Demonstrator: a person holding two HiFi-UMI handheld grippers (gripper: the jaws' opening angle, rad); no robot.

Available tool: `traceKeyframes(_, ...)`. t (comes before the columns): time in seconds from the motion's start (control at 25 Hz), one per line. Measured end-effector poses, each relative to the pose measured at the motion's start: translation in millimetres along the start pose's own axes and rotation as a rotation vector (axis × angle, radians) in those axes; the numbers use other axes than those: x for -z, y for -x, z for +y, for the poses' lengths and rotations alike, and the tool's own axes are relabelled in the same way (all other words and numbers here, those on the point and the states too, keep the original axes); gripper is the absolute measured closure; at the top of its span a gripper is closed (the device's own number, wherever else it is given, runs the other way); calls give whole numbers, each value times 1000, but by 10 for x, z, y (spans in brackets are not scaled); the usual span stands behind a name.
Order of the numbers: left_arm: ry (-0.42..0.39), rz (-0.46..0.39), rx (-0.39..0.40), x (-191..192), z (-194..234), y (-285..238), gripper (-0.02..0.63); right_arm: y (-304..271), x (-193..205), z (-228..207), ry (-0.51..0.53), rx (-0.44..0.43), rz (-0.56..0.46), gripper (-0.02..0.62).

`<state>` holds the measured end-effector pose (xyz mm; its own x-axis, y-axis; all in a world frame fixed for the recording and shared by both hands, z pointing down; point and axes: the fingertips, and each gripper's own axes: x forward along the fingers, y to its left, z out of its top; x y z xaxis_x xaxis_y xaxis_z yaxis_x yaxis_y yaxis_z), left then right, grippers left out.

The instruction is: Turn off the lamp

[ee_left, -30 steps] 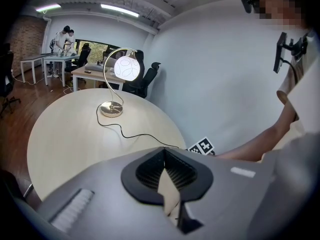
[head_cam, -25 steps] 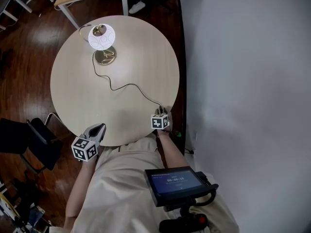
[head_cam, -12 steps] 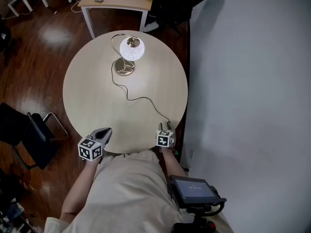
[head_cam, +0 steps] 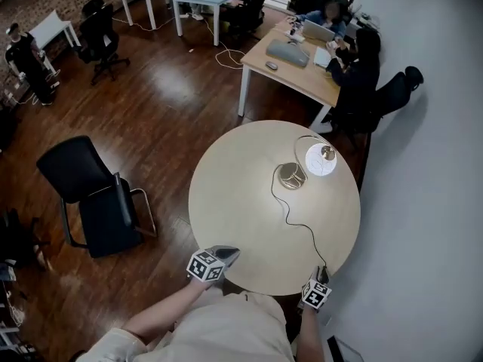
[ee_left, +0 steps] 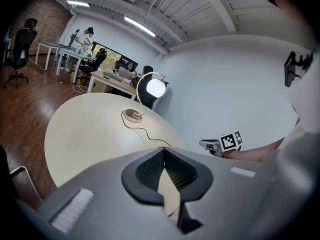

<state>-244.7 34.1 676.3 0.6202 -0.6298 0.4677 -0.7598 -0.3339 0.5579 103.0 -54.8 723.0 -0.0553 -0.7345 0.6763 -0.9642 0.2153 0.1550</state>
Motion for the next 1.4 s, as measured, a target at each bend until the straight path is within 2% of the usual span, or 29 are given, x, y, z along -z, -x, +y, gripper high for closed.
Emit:
traceKeyframes(0.08,9,-12,7,47,66,130,601,194,-45,110,-11,-2,-15,495)
traceKeyframes(0.2,14,-1,31,309,65,117,601,561,-3,167,16,-3,-27,514)
traceKeyframes(0.36,-4,21,6,456,390,150,601,554,45,491,10,-37,-72,518)
traceKeyframes(0.56,-44,7,-7,468,278,263,601,568,120,548,14,-60,-82,531)
traceKeyframes(0.72,-47,-4,-38,540,153,308,601,610,115,473,-24,-80,-130,561)
traceKeyframes(0.84,-39,-4,-63,556,-52,337,601,727,116,387,-24,-104,-155,563)
traceKeyframes(1.0,-55,-14,-47,578,-590,235,601,847,367,146,37,-125,-141,566)
traceKeyframes(1.08,-90,-8,-37,656,-804,160,601,910,514,-12,-9,-117,-147,571)
traceKeyframes(1.16,-127,9,-39,756,-953,102,601,1047,571,-190,-127,-109,-169,584)
traceKeyframes(1.24,-148,13,-51,816,-1097,90,601,1212,555,-337,-199,-119,-201,584)
traceKeyframes(1.4,-164,-16,-70,931,-1437,136,601,1511,460,-530,-199,-163,-270,584)
